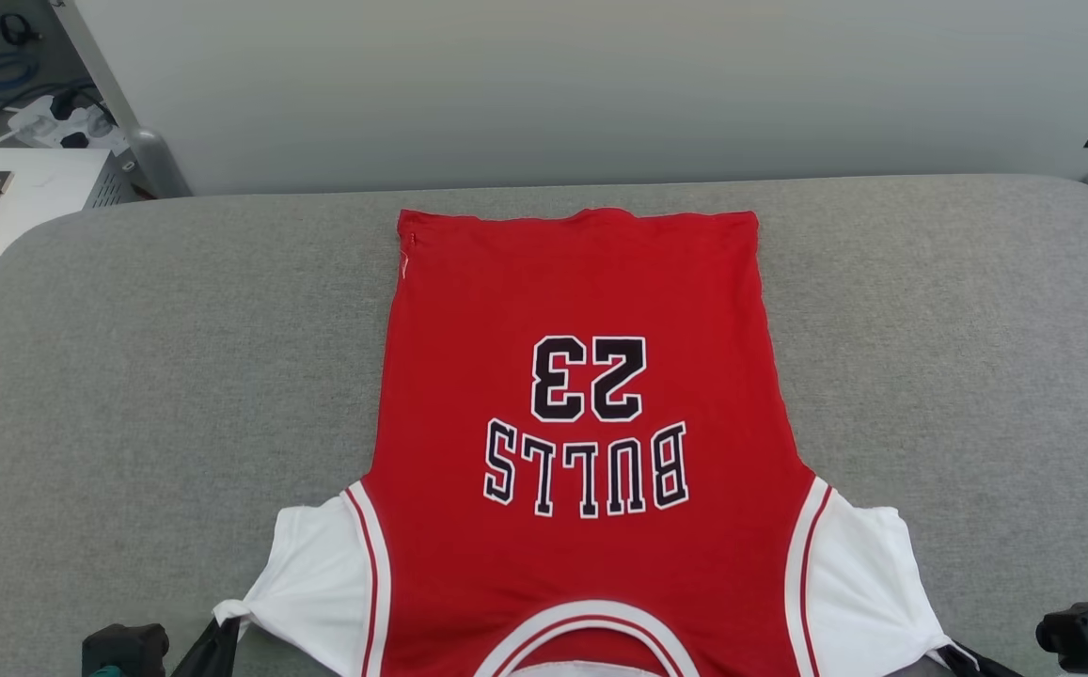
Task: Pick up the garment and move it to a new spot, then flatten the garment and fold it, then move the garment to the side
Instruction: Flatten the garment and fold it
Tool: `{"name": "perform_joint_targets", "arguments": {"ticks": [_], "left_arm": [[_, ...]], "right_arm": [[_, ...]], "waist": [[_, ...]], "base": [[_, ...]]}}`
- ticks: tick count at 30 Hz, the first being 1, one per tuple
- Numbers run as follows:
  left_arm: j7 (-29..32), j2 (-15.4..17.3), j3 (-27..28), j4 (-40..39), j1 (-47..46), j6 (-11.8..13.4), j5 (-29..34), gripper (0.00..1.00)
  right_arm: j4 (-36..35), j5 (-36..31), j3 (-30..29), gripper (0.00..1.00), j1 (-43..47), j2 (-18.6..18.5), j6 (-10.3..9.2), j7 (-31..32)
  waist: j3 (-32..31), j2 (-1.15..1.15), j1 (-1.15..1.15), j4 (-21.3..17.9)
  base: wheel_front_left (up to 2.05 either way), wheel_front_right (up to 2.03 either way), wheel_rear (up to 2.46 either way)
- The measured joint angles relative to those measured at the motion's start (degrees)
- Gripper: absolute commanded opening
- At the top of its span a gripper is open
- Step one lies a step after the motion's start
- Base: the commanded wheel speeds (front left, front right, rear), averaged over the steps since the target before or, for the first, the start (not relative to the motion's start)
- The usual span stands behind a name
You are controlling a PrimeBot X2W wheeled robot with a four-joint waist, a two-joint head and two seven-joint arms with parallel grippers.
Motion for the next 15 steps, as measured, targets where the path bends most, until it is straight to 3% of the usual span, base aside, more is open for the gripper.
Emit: {"name": "perform_joint_targets", "arguments": {"ticks": [2, 3, 4, 5, 11, 15], "left_arm": [[0.0, -0.18, -0.2, -0.69, -0.02, 0.46, 0.64, 0.0], [0.0, -0.25, -0.34, -0.93, -0.03, 0.59, 0.79, 0.0], [0.01, -0.42, -0.51, -1.25, -0.1, 0.77, 0.96, 0.0], [0.0, -0.59, -0.62, -1.63, -0.14, 0.92, 1.2, 0.0], [0.0, -1.93, -0.69, -5.01, -1.26, 1.97, 2.66, 0.0], [0.0, -2.23, -0.27, -7.11, -2.55, 2.79, 4.33, 0.0]], "right_arm": [[0.0, -0.44, -2.42, 0.0, 0.65, 0.67, 0.0, 0.08], [0.09, -0.88, -3.43, 0.13, 0.83, 1.0, 0.0, 0.09], [0.04, -1.56, -4.59, 0.45, 0.96, 1.29, 0.0, 0.25], [-0.13, -2.55, -5.55, 1.0, 0.97, 1.45, 0.0, 0.35], [-2.42, -7.32, -14.81, 1.0, 0.75, 1.47, 0.0, 0.35], [-7.08, -9.74, -23.96, 1.0, -1.08, 0.23, 0.0, 1.22]], "waist": [[0.17, 0.0, 0.0, 0.18], [0.24, 0.0, 0.0, 0.22], [0.29, 0.0, 0.0, 0.28], [0.35, 0.0, 0.0, 0.32], [1.25, 0.0, 0.0, 0.62], [2.53, 0.0, 0.0, 1.15]], "base": [[0.0, 0.0, 0.0], [0.0, 0.0, 0.0], [0.0, 0.0, 0.0], [0.0, 0.0, 0.0], [0.0, 0.0, 0.0], [0.0, 0.0, 0.0]]}}
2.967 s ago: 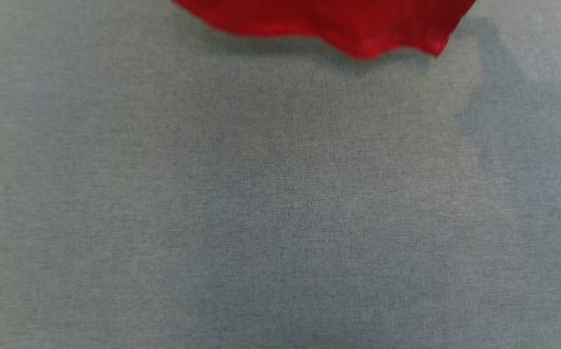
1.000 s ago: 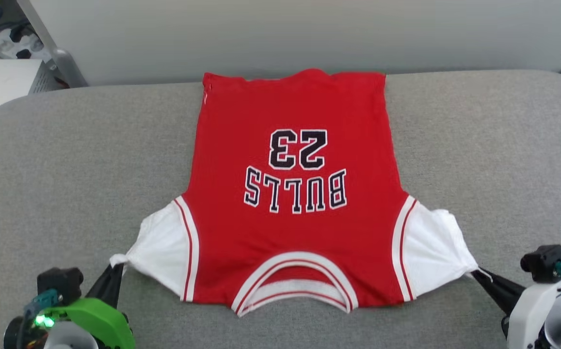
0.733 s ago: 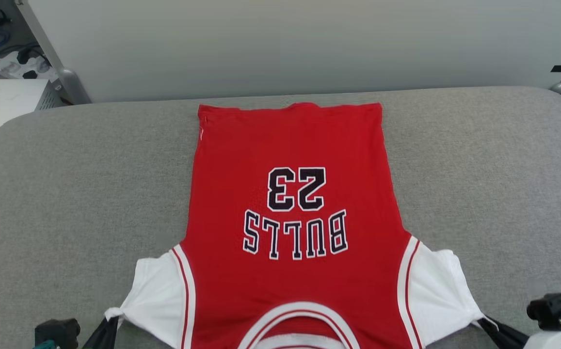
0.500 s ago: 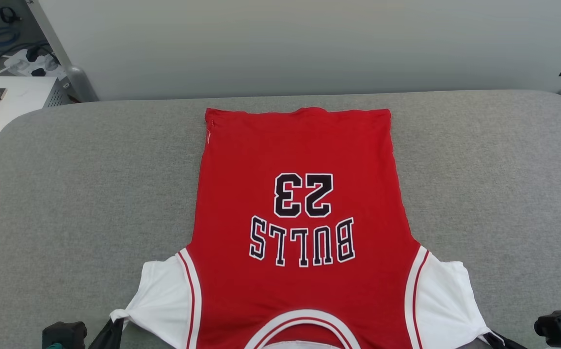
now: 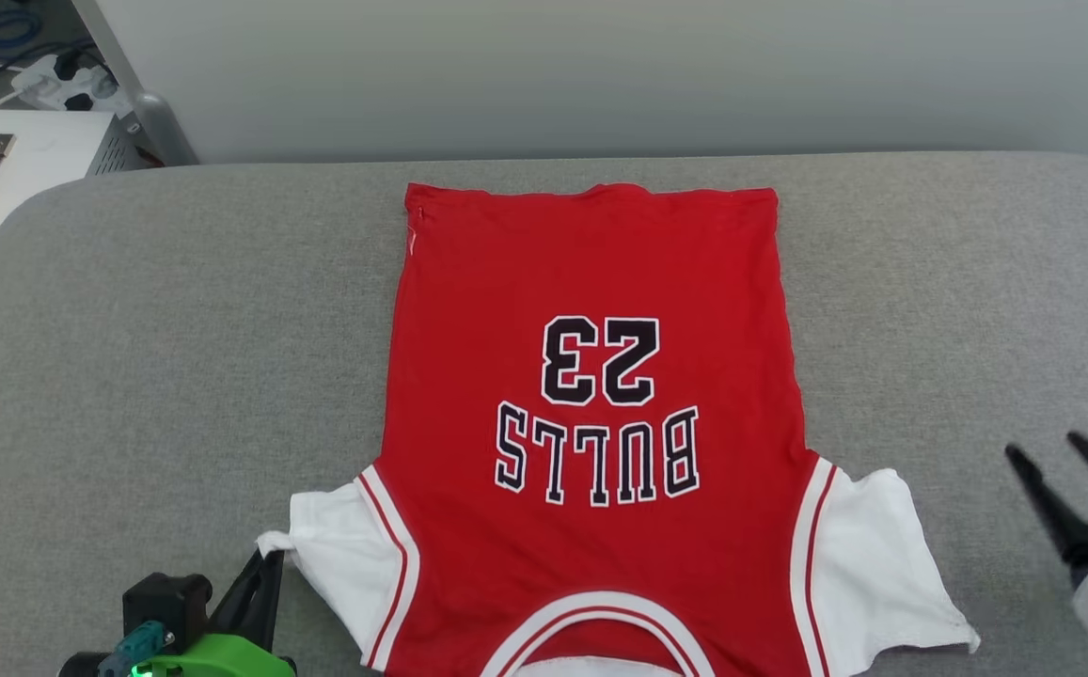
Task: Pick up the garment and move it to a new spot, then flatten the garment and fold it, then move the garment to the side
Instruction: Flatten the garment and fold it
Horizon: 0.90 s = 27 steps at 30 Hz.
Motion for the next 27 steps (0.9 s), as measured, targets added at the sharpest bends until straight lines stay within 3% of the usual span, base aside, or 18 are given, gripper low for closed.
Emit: {"name": "perform_joint_targets", "arguments": {"ticks": [5, 10, 15, 21, 27], "left_arm": [[0.0, -1.15, 1.31, -3.34, -1.64, 1.04, 2.36, 0.0], [0.0, -3.9, 2.45, -6.33, -4.7, 1.4, 5.68, 0.0], [0.0, -7.83, 3.01, -7.82, -7.23, 1.2, 8.9, 0.0], [0.0, -12.85, 3.67, -8.18, -9.7, -0.98, 12.72, 0.0], [0.0, -17.37, 5.59, -8.88, -11.09, -3.01, 16.29, 0.0]], "right_arm": [[-7.54, -2.81, -11.07, 1.0, -5.53, -1.79, -0.01, 5.2], [-14.44, -4.32, -17.61, 1.0, -15.29, -2.57, -0.01, 16.36], [-16.93, -4.05, -16.04, 1.0, -27.12, -3.15, -0.01, 33.42], [-10.8, 0.97, -10.55, 1.0, -41.18, -2.54, -0.01, 61.45], [-4.64, -0.18, -8.36, 1.0, -52.26, 0.37, -0.01, 77.33]], "waist": [[2.49, 0.0, 0.0, 0.96], [6.11, 0.0, 0.0, 2.72], [10.18, 0.0, 0.01, 5.18], [15.4, 0.0, 0.01, 8.8], [20.91, 0.0, 0.02, 11.8]], "base": [[0.0, 0.0, 0.0], [0.0, 0.0, 0.0], [0.0, 0.0, 0.0], [0.0, 0.0, 0.0], [0.0, 0.0, 0.0]]}}
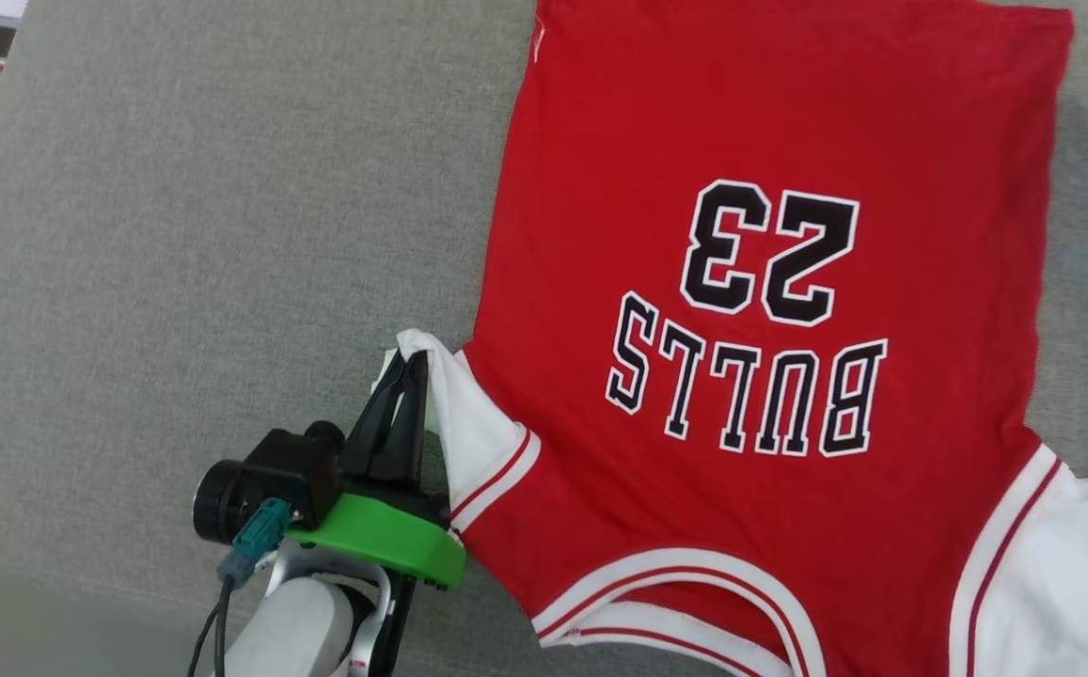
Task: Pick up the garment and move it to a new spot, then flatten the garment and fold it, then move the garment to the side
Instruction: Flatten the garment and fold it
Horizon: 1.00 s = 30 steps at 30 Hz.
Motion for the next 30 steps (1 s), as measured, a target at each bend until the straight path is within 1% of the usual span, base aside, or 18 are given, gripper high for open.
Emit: {"name": "perform_joint_targets", "arguments": {"ticks": [4, 8, 12, 15, 20, 21, 25, 30], "left_arm": [[0.0, -3.09, 1.35, -0.33, -1.19, -1.48, 2.34, 0.0], [0.01, -5.37, 3.64, -0.99, -1.57, -2.75, 4.22, 0.0], [0.0, -7.33, 5.1, -1.08, -1.81, -4.5, 6.02, 0.0], [0.0, -8.67, 6.41, -0.91, -2.18, -5.77, 6.99, 0.0], [0.0, -9.99, 8.18, -0.41, -2.16, -7.5, 8.5, 0.0], [0.0, -10.1, 8.51, -0.26, -2.15, -7.72, 8.78, 0.0], [0.0, -10.84, 10.13, 0.35, -2.03, -8.79, 9.25, 0.0], [0.0, -11.21, 12.01, 1.91, -1.34, -9.59, 9.47, 0.0]], "right_arm": [[3.16, -3.52, 0.71, 1.0, -4.41, 1.03, 0.0, 3.72], [5.95, -6.13, 1.24, 1.0, -7.79, 2.82, 0.0, 4.81], [8.1, -7.92, 2.53, 1.0, -9.38, 4.36, 0.0, 4.92], [8.99, -8.97, 3.46, 1.0, -9.64, 3.71, 0.0, 5.22], [7.57, -8.27, 3.92, 1.0, -10.05, 1.8, 0.0, 5.23], [7.45, -7.99, 3.91, 0.0, -10.17, 1.41, 0.0, 5.19], [8.14, -8.01, 4.04, 0.0, -10.21, 1.02, 0.0, 2.34], [9.65, -7.79, 5.5, 0.0, -9.3, 2.01, -0.01, -2.38]], "waist": [[3.73, 0.0, 0.0, 1.92], [7.56, 0.0, 0.0, 3.54], [11.02, 0.0, 0.0, 4.77], [13.33, 0.0, -0.01, 5.73], [15.21, 0.0, -0.02, 7.12], [15.34, 0.0, -0.02, 7.33], [14.93, 0.0, -0.01, 7.3], [12.97, 0.0, -0.01, 6.4]], "base": [[0.0, 0.0, 0.0], [0.0, 0.0, 0.0], [0.0, 0.0, 0.0], [0.0, 0.0, 0.0], [0.0, 0.0, 0.0], [0.0, 0.0, 0.0], [0.0, 0.0, 0.0], [0.0, 0.0, 0.0]]}}
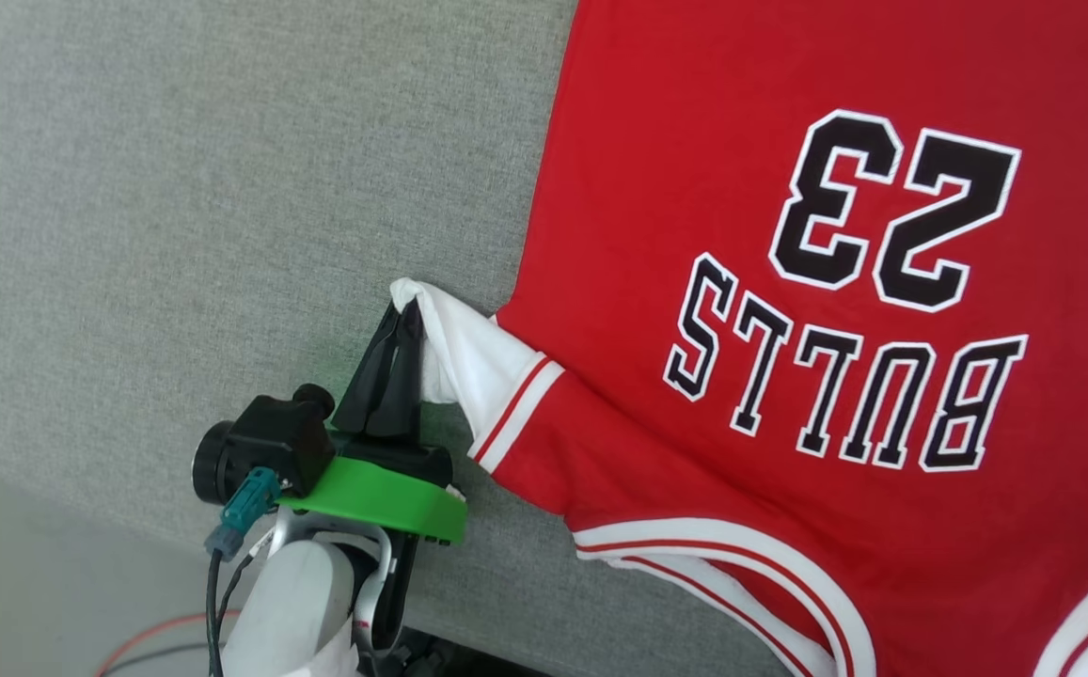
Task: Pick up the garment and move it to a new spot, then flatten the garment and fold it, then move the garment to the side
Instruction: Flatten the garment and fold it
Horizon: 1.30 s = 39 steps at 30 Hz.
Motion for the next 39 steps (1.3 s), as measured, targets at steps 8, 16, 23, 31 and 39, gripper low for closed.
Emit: {"name": "perform_joint_targets", "arguments": {"ticks": [8, 16, 23, 31, 39], "left_arm": [[0.0, -0.01, 5.12, 3.0, 5.04, -1.52, 1.03, 0.0], [0.0, 1.07, 7.91, 4.71, 9.77, -1.99, 1.94, 0.0], [0.0, 2.24, 10.1, 5.36, 13.77, -1.99, 1.94, 0.0], [0.0, 3.21, 11.33, 5.35, 16.88, -1.94, 1.94, 0.0], [0.0, 3.39, 11.31, 5.38, 17.14, -1.94, 1.94, 0.0]], "right_arm": [[-0.31, 6.78, 5.16, 0.0, 7.09, -0.87, 0.01, -10.46], [-8.48, 13.73, 8.22, 0.0, 20.79, -9.45, 0.01, -18.28], [-13.59, 18.39, 6.83, 0.0, 38.4, -16.15, 0.01, -23.95], [-16.68, 22.65, 1.81, 0.0, 60.34, -17.57, 0.01, -28.6], [-14.79, 21.29, -1.91, 0.0, 74.62, -11.09, 0.01, -31.75]], "waist": [[-8.13, 0.0, 0.0, -3.13], [-16.27, 0.0, 0.0, -6.45], [-22.62, 0.0, -0.01, -9.97], [-27.85, 0.0, -0.01, -14.29], [-29.79, 0.0, -0.01, -16.74]], "base": [[0.0, 0.0, 0.0], [0.0, 0.0, 0.0], [0.0, 0.0, 0.0], [0.0, 0.0, 0.0], [0.0, 0.0, 0.0]]}}
